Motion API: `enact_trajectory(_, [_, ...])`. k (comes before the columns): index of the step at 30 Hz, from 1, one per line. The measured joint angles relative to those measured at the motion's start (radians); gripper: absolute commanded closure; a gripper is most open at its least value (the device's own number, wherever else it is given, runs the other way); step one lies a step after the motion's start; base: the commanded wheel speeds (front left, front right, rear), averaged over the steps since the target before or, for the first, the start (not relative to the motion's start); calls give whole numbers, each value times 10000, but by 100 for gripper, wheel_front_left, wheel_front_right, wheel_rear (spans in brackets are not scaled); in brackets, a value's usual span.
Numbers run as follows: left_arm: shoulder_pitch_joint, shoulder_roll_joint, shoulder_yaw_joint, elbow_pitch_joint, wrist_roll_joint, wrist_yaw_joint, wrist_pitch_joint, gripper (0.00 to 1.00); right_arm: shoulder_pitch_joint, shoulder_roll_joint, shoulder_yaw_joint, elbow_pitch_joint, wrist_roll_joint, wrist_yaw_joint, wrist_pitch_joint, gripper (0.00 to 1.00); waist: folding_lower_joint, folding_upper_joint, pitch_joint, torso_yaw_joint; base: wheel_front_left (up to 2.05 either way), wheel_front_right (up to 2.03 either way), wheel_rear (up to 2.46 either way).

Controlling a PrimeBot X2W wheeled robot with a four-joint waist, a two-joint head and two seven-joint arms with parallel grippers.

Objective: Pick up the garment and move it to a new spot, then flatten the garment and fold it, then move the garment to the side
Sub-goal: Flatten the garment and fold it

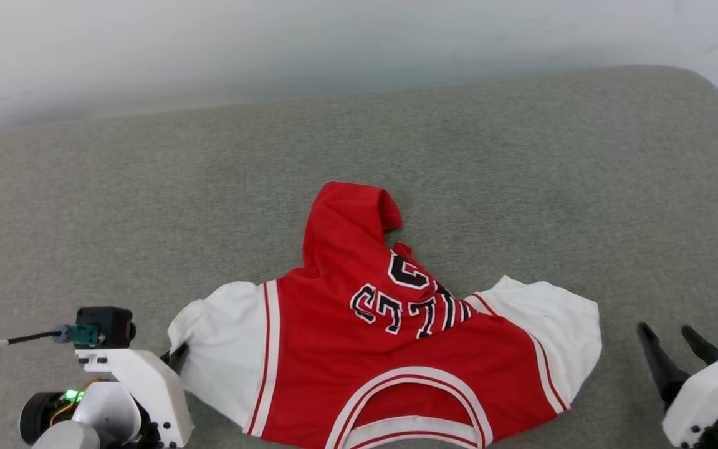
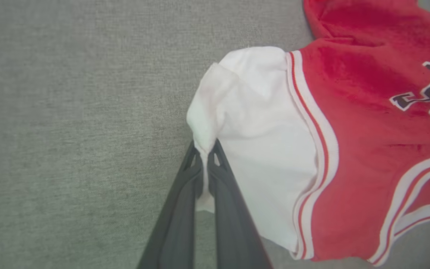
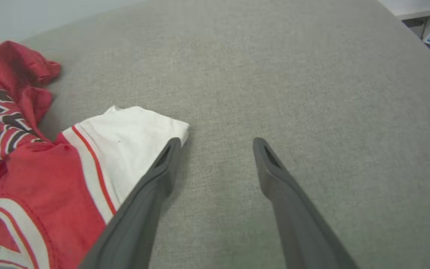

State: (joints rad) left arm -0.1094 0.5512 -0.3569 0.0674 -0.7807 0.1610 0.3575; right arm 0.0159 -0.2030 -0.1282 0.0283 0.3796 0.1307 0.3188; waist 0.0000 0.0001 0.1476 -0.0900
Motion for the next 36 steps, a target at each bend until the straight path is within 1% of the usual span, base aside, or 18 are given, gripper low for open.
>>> enact_trajectory(3, [-37, 17, -59, -575, 249, 98, -182, 100, -177, -483, 82, 431, 334, 0, 1034, 0, 0, 0, -23, 251, 0, 0, 0])
enact_trajectory(9, [-234, -2, -286, -1528, 662, 255, -261, 100, -1028, -1020, 1020, 988, 961, 0, 2723, 0, 0, 0, 131, 619, 0, 0, 0])
enact_trajectory(14, [-403, -58, -464, -1862, 826, 326, -219, 100, -1893, -1329, 1902, 1898, 1271, 2, 3492, 0, 0, -1, 393, 792, 0, 0, 0])
enact_trajectory(19, [-468, -138, -577, -1898, 842, 311, -226, 100, -2426, -1499, 2556, 2853, 1693, 0, 3770, 0, 0, 0, 561, 962, 0, 0, 0])
enact_trajectory(20, [-488, -153, -587, -1900, 842, 297, -257, 100, -2502, -1544, 2669, 3003, 1802, 0, 3816, 20, 0, 0, 579, 985, 0, 0, 0])
enact_trajectory(21, [-490, -157, -591, -1893, 842, 280, -267, 100, -2576, -1590, 2732, 3122, 1912, 0, 3825, 62, 0, 0, 583, 1004, 0, 0, 0])
enact_trajectory(22, [-490, -159, -593, -1885, 840, 280, -282, 100, -2622, -1615, 2782, 3231, 2019, 0, 3797, 100, 0, -1, 577, 1016, 0, 0, 0])
enact_trajectory(26, [-487, -155, -543, -1860, 861, 280, -462, 100, -2773, -1728, 3083, 3459, 2286, 0, 3540, 100, 0, 0, 503, 1005, 0, 0, 0])
enact_trajectory(29, [-479, -155, -372, -1904, 899, 309, -792, 100, -2793, -1845, 3235, 3413, 2359, 0, 3262, 100, 0, 0, 350, 941, 0, 0, 0])
enact_trajectory(32, [-544, -117, -178, -1935, 995, 330, -1091, 100, -2872, -1962, 3325, 3033, 2286, 2, 2909, 100, 0, 0, 144, 853, 0, 0, 0])
enact_trajectory(36, [-1227, -115, 138, -1992, 988, 316, -1319, 100, -3382, -2220, 3168, 2364, 1850, 2, 2399, 100, 0, 0, -168, 719, 0, 0, 0])
